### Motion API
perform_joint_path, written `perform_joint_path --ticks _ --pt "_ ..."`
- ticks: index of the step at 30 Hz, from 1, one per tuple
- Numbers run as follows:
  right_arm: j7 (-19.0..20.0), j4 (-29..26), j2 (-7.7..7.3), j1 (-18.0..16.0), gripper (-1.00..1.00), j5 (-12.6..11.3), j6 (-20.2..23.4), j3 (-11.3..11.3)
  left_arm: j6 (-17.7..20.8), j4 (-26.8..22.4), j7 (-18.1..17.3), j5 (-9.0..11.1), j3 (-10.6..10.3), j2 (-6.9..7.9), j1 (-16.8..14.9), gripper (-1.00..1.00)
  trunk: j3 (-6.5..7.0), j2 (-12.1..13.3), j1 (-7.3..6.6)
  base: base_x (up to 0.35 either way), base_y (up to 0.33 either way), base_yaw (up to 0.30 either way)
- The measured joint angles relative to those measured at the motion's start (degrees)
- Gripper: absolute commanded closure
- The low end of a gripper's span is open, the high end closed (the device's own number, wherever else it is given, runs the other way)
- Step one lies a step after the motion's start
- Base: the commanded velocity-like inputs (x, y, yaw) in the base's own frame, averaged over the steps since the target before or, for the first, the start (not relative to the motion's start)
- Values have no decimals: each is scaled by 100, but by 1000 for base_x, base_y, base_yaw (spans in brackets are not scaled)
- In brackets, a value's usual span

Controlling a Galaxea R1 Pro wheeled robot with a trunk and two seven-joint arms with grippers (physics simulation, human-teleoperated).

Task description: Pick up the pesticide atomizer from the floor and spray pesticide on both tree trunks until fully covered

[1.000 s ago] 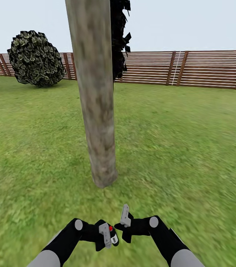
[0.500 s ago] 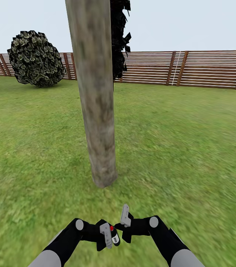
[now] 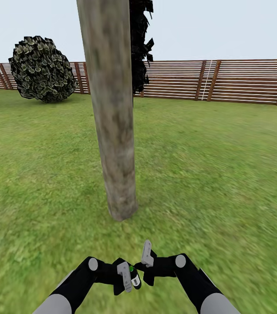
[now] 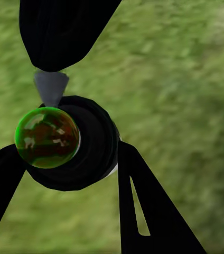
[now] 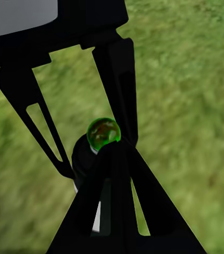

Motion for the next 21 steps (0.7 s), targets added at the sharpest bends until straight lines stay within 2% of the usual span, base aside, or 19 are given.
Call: perform_joint_path --ticks 15,19,21 --pt "0 0 0 0 100 0 0 0 -1 65 10 -1 3 36 6 100 0 0 0 0 0 0" --pt "-2 0 0 0 100 0 0 0 0 93 23 -54 0 98 13 100 0 0 0 0 0 0" --pt "-3 0 0 0 100 0 0 0 1 98 28 -78 -1 218 17 100 0 0 0 0 0 0"
